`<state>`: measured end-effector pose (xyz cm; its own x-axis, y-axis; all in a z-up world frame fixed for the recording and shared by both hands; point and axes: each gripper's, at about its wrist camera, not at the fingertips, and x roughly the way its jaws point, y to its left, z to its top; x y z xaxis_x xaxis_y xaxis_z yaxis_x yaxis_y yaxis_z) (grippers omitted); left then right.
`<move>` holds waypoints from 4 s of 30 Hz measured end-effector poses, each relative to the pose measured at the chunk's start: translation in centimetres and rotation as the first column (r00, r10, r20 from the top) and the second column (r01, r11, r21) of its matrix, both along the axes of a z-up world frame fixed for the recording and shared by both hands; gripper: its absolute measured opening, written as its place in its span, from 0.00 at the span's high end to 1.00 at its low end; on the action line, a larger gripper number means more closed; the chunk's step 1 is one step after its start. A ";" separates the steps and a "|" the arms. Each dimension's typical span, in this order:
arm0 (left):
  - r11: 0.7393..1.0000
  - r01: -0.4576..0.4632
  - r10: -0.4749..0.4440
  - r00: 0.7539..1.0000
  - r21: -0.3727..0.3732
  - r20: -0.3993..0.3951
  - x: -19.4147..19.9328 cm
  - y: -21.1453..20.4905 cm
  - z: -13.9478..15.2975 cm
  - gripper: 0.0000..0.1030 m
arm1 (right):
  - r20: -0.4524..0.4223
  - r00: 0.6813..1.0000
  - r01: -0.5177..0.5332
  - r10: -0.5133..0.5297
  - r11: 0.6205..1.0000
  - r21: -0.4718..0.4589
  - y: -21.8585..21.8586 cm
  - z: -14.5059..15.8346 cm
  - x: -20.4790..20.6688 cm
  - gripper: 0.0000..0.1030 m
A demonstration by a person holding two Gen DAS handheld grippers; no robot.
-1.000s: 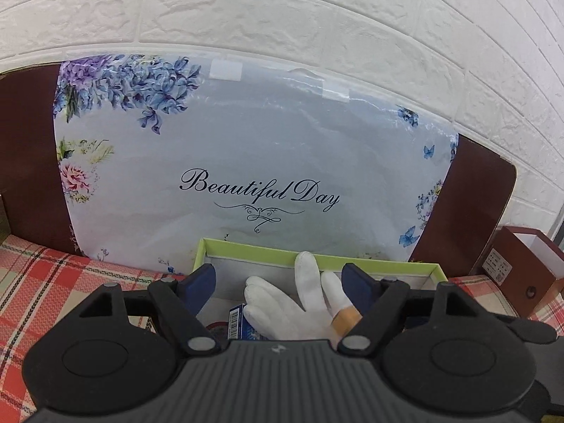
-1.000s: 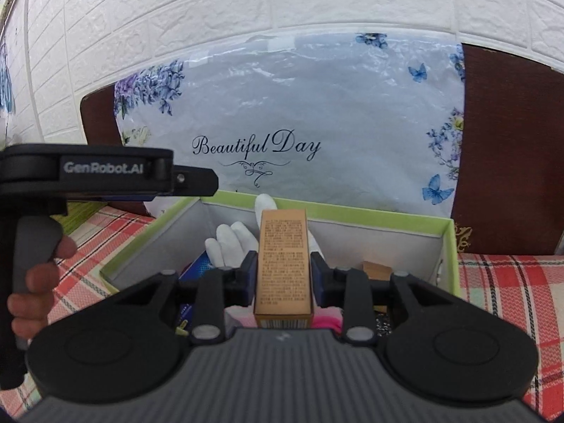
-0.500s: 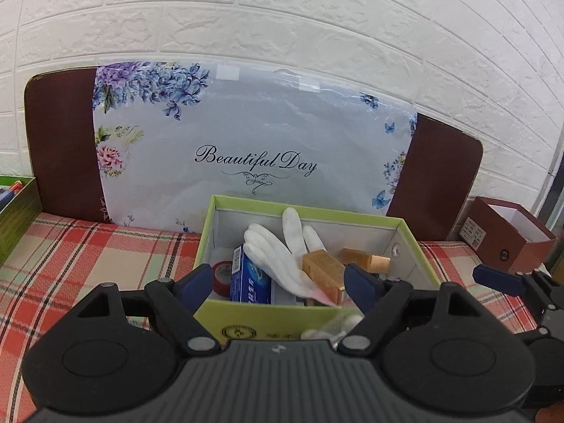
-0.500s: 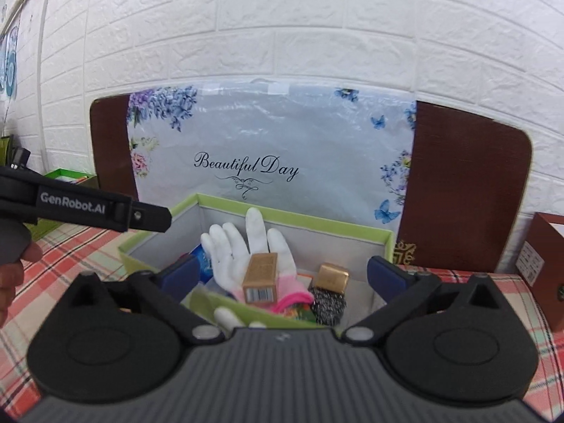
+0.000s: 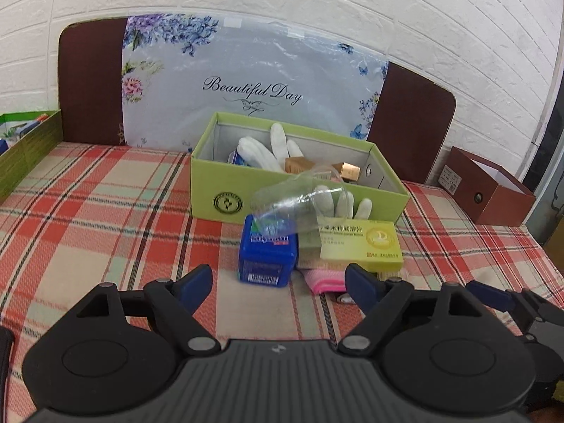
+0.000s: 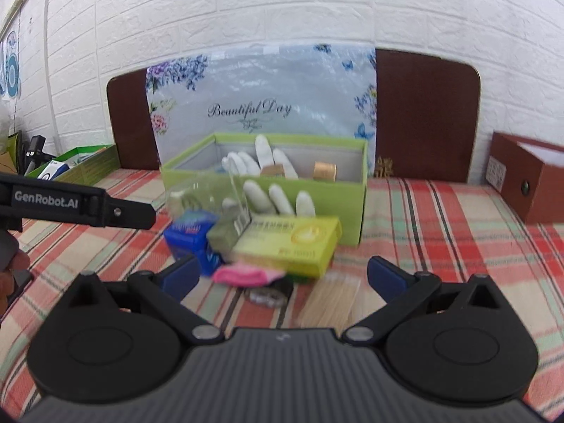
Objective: Organize objects
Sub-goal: 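Withdraw both tools from the green box toward the remaining items, then grasp black tape roll with left tool while right tool grasps toothpick bag, then carry tape roll and toothpick bag into the green box and release both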
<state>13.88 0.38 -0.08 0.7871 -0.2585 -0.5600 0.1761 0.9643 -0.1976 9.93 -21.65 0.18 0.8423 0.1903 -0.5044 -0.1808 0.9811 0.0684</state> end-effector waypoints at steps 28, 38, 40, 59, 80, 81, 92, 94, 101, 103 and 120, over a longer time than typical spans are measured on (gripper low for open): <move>1.000 -0.005 0.004 0.991 -0.005 -0.135 -1.4 -1.6 -4.2 0.17 | -0.157 0.986 0.051 -0.060 0.997 -0.062 -1.1 -6.8 5.1 0.52; 0.997 0.033 -0.042 0.992 -0.075 -0.122 2.1 -7.2 -6.5 0.17 | -0.159 0.986 0.035 -0.044 0.998 -0.055 -2.7 -6.2 0.7 0.73; 0.997 0.038 -0.046 0.992 -0.073 -0.119 3.1 -8.3 -6.8 0.17 | -0.163 0.986 0.031 -0.038 0.998 -0.048 -3.1 -6.1 -0.5 0.73; 0.981 0.193 -0.193 0.977 -0.004 -0.087 0.0 -6.0 -6.4 0.53 | -0.198 0.979 -0.040 0.040 0.999 0.007 -3.1 -5.1 -5.1 0.73; 0.999 0.042 -0.047 0.979 -0.029 -0.200 -5.9 -1.4 -6.7 0.39 | -0.216 0.974 -0.080 0.073 0.996 -0.024 -0.2 -5.1 -7.2 0.45; 0.999 0.040 -0.043 0.980 -0.021 -0.192 -5.8 -1.6 -6.8 0.39 | -0.215 0.974 -0.078 0.072 0.997 -0.020 -0.3 -5.1 -7.2 0.45; 0.998 0.042 -0.050 0.981 -0.046 -0.187 -5.2 -1.8 -6.7 0.39 | -0.223 0.972 -0.079 0.072 0.997 -0.023 0.1 -5.5 -6.6 0.39; 0.998 0.055 -0.059 0.981 -0.024 -0.184 -5.1 -2.0 -6.7 0.42 | -0.221 0.973 -0.077 0.068 0.997 -0.032 0.4 -5.7 -6.5 0.39; 0.997 0.073 -0.071 0.982 0.009 -0.173 -5.2 -2.1 -6.8 0.53 | -0.195 0.979 -0.081 0.063 0.993 -0.084 1.0 -6.0 -6.5 0.57; 0.997 0.080 -0.077 0.982 0.010 -0.173 -5.3 -2.2 -6.7 0.53 | -0.189 0.980 -0.080 0.063 0.993 -0.086 1.0 -5.9 -6.5 0.66; 0.994 0.099 -0.098 0.995 -0.048 0.017 -4.6 -0.2 1.6 0.53 | -0.037 0.994 -0.104 0.104 0.995 0.000 -0.1 0.4 -6.1 0.74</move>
<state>9.24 0.17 1.49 0.7646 -0.3621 -0.5332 0.2734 0.9314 -0.2404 3.83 -21.73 0.58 0.7986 0.2754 -0.5352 -0.2795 0.9572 0.0754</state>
